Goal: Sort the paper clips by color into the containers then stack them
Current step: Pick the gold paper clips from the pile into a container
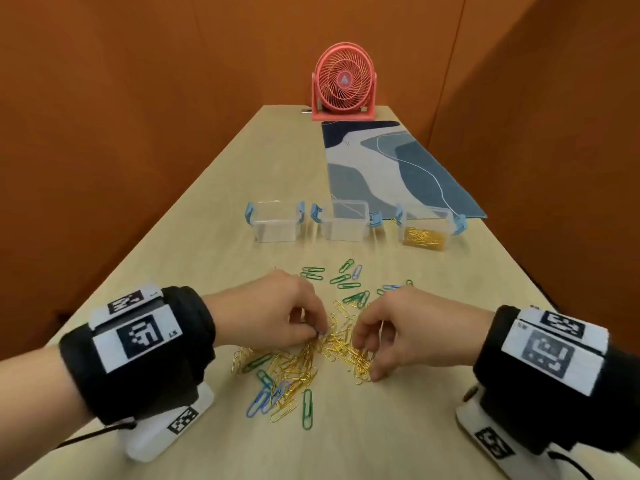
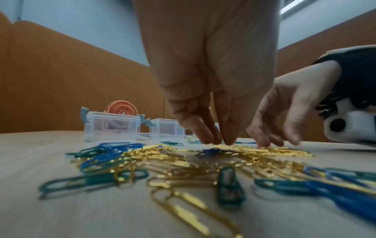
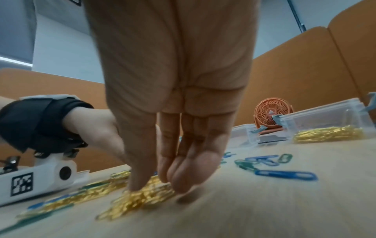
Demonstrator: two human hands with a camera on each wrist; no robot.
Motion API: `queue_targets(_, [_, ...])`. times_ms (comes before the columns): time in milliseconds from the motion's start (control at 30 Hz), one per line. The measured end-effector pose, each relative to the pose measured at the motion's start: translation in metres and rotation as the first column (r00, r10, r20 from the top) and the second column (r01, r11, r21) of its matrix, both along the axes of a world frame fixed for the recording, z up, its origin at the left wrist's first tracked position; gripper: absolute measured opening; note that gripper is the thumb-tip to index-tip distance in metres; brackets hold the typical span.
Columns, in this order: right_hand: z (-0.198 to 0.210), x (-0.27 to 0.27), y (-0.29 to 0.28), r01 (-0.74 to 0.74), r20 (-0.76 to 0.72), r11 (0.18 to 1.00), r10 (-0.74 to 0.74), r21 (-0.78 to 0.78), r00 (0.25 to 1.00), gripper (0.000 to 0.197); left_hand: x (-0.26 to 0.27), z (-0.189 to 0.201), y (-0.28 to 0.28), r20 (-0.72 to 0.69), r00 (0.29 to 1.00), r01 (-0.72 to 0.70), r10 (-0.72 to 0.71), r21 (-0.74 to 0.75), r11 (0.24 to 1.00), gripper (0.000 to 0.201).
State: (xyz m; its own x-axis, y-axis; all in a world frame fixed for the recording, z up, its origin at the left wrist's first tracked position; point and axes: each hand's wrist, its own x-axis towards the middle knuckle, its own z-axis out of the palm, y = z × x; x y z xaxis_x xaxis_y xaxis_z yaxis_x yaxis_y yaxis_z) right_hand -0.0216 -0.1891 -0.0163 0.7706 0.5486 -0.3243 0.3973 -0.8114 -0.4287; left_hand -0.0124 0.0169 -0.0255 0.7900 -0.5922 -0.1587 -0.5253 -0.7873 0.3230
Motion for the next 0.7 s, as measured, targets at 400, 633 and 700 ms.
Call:
queue_targets(400, [-0.005,0.039,0.004,0.138,0.304,0.981,-0.092,-0.133,0.948,0.037,0.022,-0.004,-0.020,0.096,0.995,0.018,-0.022,0.039,0.999,0.034])
queue_targets(633, [-0.008,0.040,0.004,0.183,0.327,0.975,-0.133,-0.127,0.936,0.039,0.020,-0.006,-0.023,0.090,0.995,0.048,-0.052,0.052,0.997,0.037])
queue_targets(700, [-0.007,0.034,0.004,0.168,0.325,0.982,-0.133,-0.083,0.936,0.034,0.020,-0.006,-0.023,0.064,0.996,0.055,-0.058,0.052,0.997,0.039])
